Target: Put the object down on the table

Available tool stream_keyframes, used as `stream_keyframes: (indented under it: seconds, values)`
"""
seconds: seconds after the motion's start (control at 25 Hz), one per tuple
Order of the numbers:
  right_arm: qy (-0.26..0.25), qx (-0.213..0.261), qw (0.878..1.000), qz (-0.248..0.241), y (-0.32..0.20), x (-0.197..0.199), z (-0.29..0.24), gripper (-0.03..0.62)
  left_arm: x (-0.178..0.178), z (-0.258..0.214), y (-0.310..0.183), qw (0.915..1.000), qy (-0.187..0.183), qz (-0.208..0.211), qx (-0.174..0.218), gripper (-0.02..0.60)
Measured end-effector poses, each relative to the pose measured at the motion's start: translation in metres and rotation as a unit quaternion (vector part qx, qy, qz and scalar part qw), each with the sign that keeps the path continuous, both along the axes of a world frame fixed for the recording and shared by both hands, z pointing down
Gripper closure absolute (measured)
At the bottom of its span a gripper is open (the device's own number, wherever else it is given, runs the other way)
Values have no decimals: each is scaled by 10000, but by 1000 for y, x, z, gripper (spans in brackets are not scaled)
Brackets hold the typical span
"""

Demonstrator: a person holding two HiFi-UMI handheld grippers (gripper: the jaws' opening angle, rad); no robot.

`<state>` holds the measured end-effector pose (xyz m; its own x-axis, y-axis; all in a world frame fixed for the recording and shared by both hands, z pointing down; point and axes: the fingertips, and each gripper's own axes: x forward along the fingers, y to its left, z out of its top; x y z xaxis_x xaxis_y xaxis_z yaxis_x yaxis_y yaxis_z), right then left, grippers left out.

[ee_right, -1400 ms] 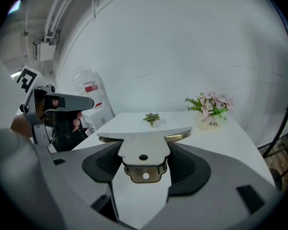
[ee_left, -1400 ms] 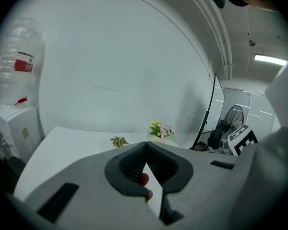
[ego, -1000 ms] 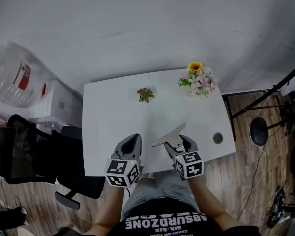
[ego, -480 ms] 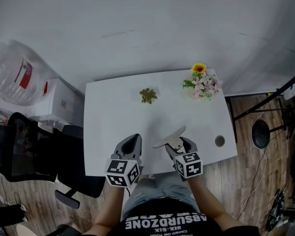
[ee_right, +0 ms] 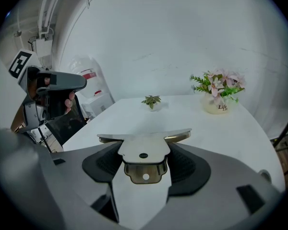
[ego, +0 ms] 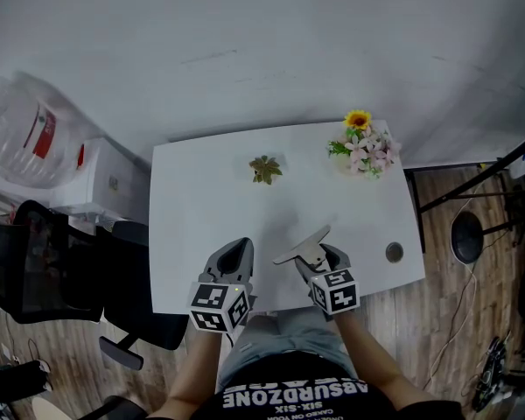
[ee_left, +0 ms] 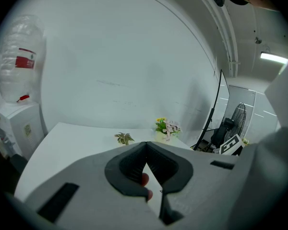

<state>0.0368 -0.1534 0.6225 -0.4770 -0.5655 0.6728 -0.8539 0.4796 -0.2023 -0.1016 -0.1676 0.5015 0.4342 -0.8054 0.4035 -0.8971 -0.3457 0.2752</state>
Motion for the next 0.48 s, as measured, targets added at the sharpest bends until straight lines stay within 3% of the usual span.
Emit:
stream_keyframes:
  seconds: [0.48]
  values:
    - [103, -286, 9995, -80, -2, 1, 27, 307, 2, 8, -2, 9999, -44, 29, -105, 577]
